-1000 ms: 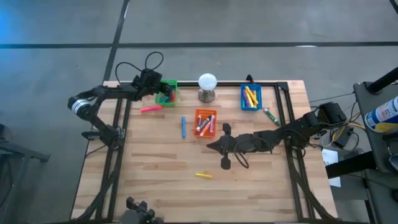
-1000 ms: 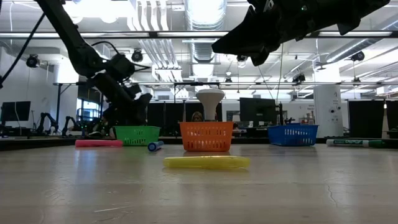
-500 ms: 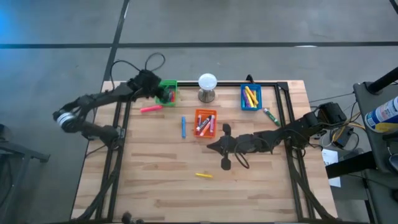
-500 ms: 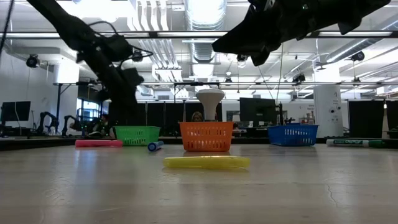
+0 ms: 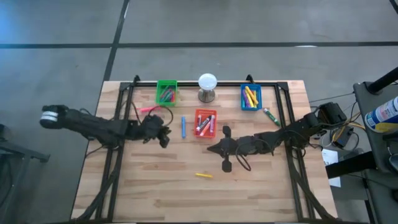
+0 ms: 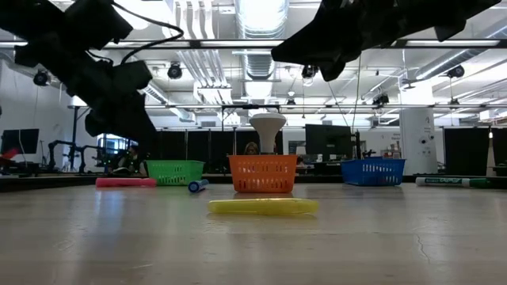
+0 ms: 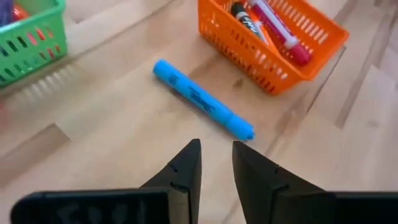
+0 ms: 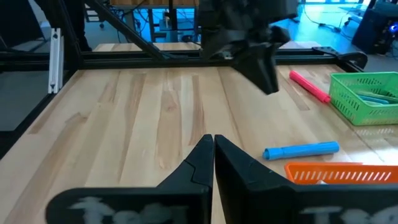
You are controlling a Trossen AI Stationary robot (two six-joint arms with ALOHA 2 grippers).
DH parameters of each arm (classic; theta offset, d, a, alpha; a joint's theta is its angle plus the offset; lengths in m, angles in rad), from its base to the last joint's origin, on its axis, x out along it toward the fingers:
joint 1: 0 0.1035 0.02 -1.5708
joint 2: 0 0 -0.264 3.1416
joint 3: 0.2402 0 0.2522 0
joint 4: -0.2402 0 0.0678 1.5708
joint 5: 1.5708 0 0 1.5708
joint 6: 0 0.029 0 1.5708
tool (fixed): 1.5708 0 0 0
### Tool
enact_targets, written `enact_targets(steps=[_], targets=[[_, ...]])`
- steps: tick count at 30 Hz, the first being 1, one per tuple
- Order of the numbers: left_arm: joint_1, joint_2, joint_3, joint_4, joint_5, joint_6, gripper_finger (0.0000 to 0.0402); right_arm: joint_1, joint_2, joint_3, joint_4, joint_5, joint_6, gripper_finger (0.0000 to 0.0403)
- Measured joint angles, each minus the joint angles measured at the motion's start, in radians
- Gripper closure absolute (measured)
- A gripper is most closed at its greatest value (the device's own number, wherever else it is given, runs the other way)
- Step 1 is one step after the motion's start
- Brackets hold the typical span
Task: Pick & Place Markers
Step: Put the blue highlighter into the blue bin
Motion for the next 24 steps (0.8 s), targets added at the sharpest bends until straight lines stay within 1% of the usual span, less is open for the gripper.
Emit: enact_targets(steps=[3, 6, 10, 12, 16, 21, 24], targets=[[-0.048, 0.036, 0.005, 0.006, -0.037, -0.028, 0.0311, 0.000, 0.000, 0.000, 0.002, 0.001, 0.000, 0.0394], [-0.043, 0.082, 0.027, 0.006, -0.039, -0.046, 0.0299, 0.000, 0.000, 0.000, 0.008, 0.001, -0.001, 0.0394], [-0.027, 0.158, 0.083, 0.010, -0.040, -0.019, 0.0282, 0.000, 0.000, 0.000, 0.008, 0.001, -0.001, 0.0394], [-0.026, 0.202, 0.112, 0.041, -0.033, -0.022, 0.0277, 0.000, 0.000, 0.000, 0.008, 0.001, -0.002, 0.0394], [-0.026, 0.306, 0.162, 0.077, 0.006, -0.024, 0.0275, 0.000, 0.000, 0.000, 0.007, 0.001, -0.004, 0.0394], [-0.006, 0.430, 0.215, 0.074, 0.002, -0.017, 0.0275, 0.000, 0.000, 0.000, 0.006, 0.001, -0.003, 0.0394], [0.013, 0.478, 0.238, 0.072, 0.001, 0.003, 0.0275, 0.000, 0.000, 0.000, 0.004, 0.001, -0.003, 0.0394]])
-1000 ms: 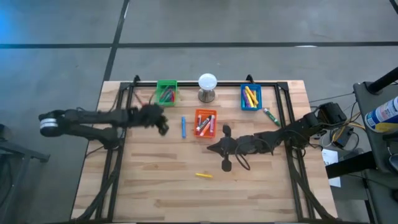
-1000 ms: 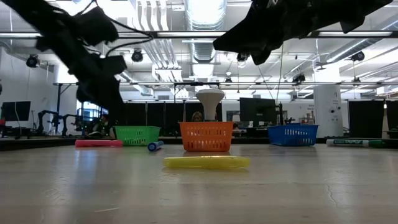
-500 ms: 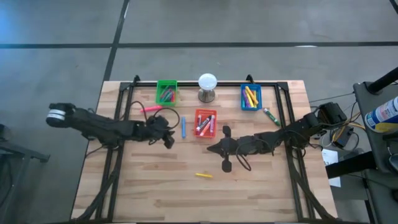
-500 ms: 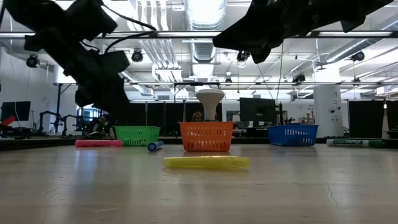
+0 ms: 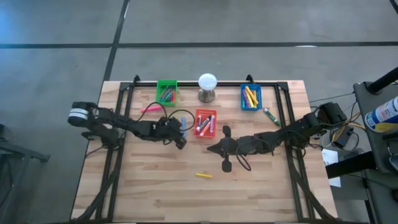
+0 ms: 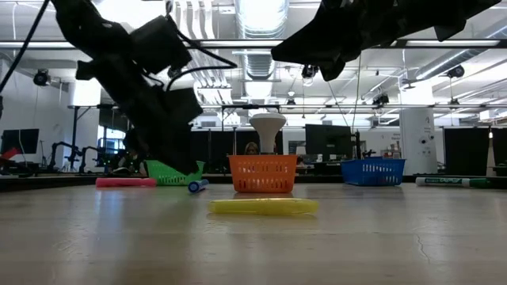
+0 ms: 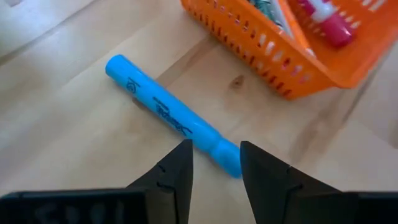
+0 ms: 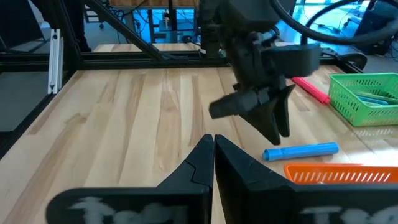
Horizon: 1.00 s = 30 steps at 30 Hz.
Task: Pick & Place Markers
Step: Put the blue highlighter into the blue bin
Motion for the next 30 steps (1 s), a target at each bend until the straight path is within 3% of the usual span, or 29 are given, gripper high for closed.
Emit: enact_targets(steps=[22, 30], targets=[[0.064, 0.087, 0.031, 0.007, 0.025, -0.026, 0.0275, 0.000, 0.000, 0.000, -0.002, 0.000, 0.002, 0.0394], [0.071, 0.082, 0.030, -0.064, 0.038, 0.053, 0.0275, 0.000, 0.000, -0.002, -0.003, 0.000, 0.002, 0.0394]])
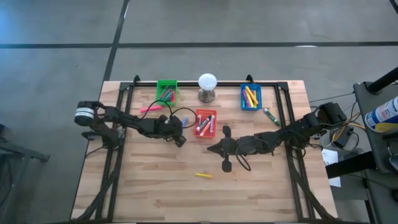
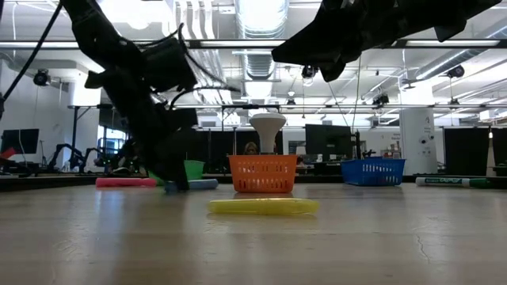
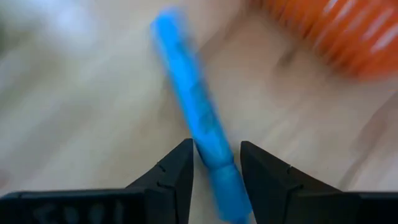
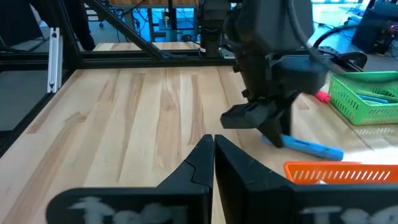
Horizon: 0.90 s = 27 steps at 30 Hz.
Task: Pick & Place Markers
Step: Put the blue highlighter into the blue bin
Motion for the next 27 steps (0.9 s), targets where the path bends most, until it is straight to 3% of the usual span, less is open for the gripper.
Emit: enact_targets(steps=[10, 17, 23, 27], targets=[[0.000, -0.002, -0.002, -0.090, 0.035, 0.080, 0.0281, 0.000, 0.000, 0.000, 0.000, 0.000, 0.000, 0.0394], [-0.001, -0.027, -0.002, -0.227, 0.081, 0.127, 0.0352, 0.000, 0.000, 0.000, 0.000, 0.000, -0.003, 0.0394], [-0.014, -0.172, -0.044, -0.364, 0.069, 0.156, 0.0353, 0.002, -0.003, -0.001, -0.002, 0.000, -0.013, 0.0394], [-0.051, -0.336, -0.130, -0.243, 0.046, 0.149, 0.0353, 0.005, -0.013, -0.010, 0.006, 0.001, -0.030, 0.0394]])
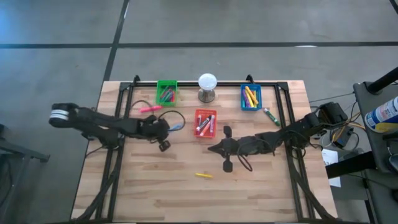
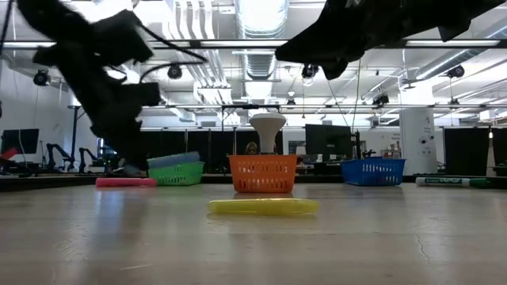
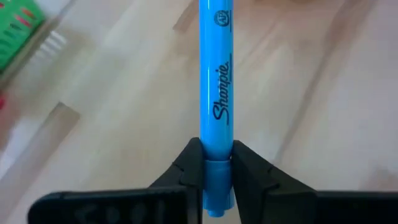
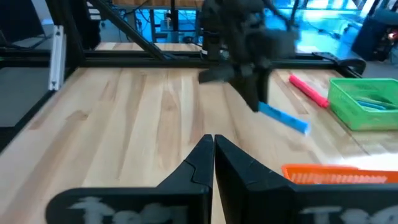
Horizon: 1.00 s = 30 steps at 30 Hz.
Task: Pick & Place Markers
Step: Put the blue highlighter into the blue bin
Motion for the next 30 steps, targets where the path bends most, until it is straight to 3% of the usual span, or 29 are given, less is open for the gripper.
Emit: enact_targets(steps=[5, 12, 15, 19, 24, 30], targets=[[-0.062, -0.175, -0.205, 0.415, 0.005, -0.009, 0.0353, -0.005, -0.001, -0.067, 0.117, 0.052, -0.001, 0.0394], [-0.062, -0.205, -0.405, 1.082, 0.081, 0.089, 0.0353, -0.079, -0.001, -0.266, 0.607, 0.053, -0.001, 0.0394], [-0.062, -0.181, -0.410, 1.193, 0.110, 0.143, 0.0353, -0.135, -0.001, -0.318, 0.730, 0.050, 0.032, 0.0393], [-0.058, -0.152, -0.364, 1.276, 0.160, 0.195, 0.0353, -0.191, -0.001, -0.331, 0.740, -0.016, 0.038, 0.0375], [-0.055, -0.083, -0.290, 1.403, 0.280, 0.236, 0.0353, -0.207, -0.001, -0.276, 0.723, -0.099, 0.023, 0.0322], [-0.055, 0.019, -0.202, 1.447, 0.346, 0.292, 0.0353, -0.206, -0.001, -0.171, 0.677, -0.188, -0.004, 0.0251]])
